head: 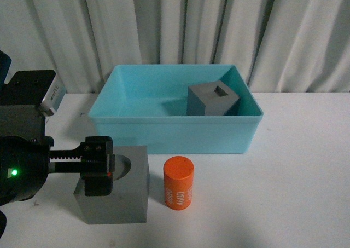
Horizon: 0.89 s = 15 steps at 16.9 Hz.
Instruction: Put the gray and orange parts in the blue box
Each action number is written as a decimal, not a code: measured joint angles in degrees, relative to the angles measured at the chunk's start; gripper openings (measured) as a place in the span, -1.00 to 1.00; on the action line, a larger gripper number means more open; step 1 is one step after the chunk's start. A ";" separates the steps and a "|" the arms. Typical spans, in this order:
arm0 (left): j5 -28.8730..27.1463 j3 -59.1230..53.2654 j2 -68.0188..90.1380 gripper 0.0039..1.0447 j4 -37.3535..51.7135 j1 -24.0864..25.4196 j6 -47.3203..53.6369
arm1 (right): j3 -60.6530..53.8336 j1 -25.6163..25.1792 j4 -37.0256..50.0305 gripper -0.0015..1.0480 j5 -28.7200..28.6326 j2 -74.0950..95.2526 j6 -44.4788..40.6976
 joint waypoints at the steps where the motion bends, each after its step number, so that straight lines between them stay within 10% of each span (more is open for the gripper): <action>1: 0.26 0.37 0.55 0.88 0.13 -0.02 0.04 | 0.00 0.00 0.00 0.87 0.00 0.00 0.00; 15: 0.26 4.17 7.80 0.88 1.81 -1.68 1.18 | 0.00 0.00 0.00 0.87 0.00 0.00 0.00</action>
